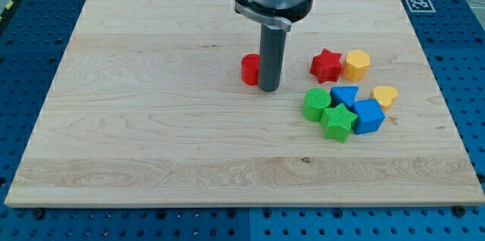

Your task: Slightly push the red circle towards the center of the board

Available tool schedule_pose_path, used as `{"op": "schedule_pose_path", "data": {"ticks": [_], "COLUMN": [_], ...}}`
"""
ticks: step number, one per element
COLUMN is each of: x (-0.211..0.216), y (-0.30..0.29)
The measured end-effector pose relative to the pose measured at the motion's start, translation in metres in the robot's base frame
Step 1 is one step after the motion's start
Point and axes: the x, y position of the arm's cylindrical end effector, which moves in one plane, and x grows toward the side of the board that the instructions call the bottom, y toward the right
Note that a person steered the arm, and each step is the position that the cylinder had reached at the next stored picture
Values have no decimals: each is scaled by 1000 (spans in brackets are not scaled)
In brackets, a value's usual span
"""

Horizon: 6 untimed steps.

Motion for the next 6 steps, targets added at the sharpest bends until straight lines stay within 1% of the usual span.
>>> {"op": "schedule_pose_path", "data": {"ticks": [1,4,5,6], "x": [-11,-17,-17,-17], "y": [-19,-21,10,13]}}
